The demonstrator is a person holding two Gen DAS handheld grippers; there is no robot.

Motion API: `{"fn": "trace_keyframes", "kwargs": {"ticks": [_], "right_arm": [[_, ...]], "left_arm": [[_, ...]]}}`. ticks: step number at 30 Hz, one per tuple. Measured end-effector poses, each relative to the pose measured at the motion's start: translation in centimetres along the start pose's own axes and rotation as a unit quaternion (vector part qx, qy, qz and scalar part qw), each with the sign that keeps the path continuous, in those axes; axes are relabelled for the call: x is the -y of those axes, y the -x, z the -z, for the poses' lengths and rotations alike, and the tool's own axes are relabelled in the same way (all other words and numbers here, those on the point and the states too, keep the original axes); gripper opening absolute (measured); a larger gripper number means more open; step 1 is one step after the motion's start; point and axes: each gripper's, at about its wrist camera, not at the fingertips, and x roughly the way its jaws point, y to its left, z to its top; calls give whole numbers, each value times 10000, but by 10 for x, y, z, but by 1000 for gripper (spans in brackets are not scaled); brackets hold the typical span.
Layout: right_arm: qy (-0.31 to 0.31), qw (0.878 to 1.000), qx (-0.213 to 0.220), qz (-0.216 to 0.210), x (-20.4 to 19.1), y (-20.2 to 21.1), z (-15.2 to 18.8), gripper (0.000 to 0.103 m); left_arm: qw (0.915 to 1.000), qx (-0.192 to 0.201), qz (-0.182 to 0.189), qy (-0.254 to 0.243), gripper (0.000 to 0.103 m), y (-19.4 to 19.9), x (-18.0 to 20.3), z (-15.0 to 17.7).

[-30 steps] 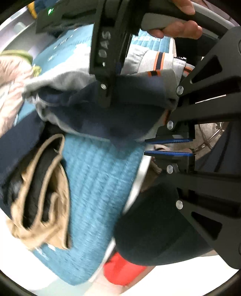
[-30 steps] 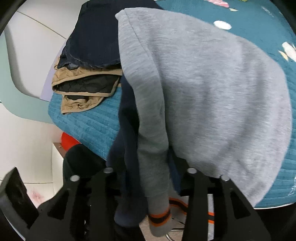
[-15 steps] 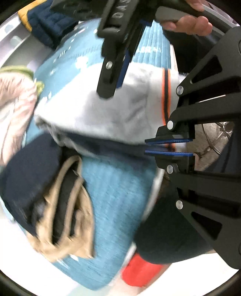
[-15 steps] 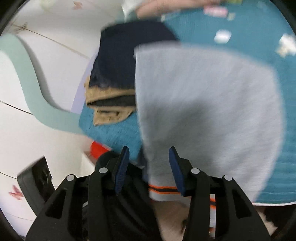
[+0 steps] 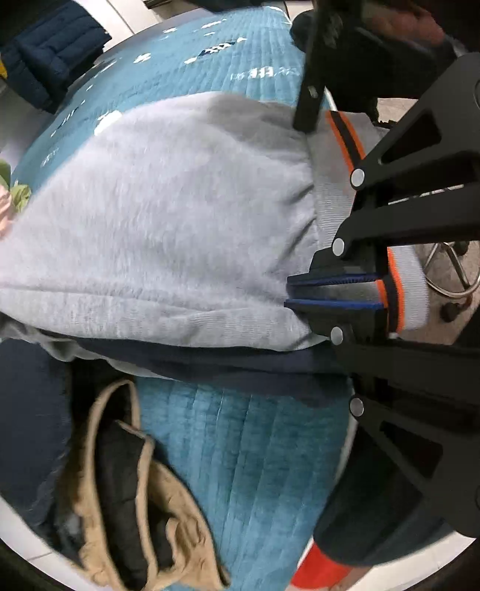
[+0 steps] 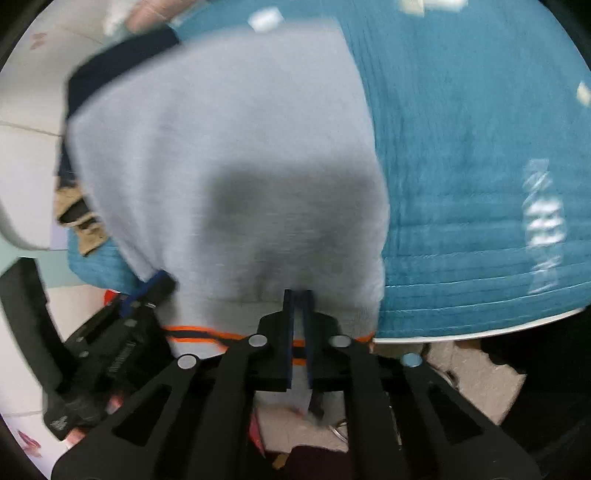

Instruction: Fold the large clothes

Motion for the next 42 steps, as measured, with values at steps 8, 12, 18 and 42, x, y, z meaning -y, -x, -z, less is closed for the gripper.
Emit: {"fn": "trace_keyframes", "kwargs": {"ticks": [8,12,18,42], "right_arm": [[-48,9986,-485,-184,-5,22,18,4],[-64,9974,-718,-7,2,-20,16,0],[-251,9986,-425,-187,-15,23,4,6],[-488,9952,819,-241,-3,48,-118,6]], "left_arm": [[9994,-253,178,129,8,28,0,1],[9989,-436,88,150,7,2,-8,14],[9986,-359,377,136,8,33,-2,3],[9969,164,449,630,4,5,-12,-154]]}}
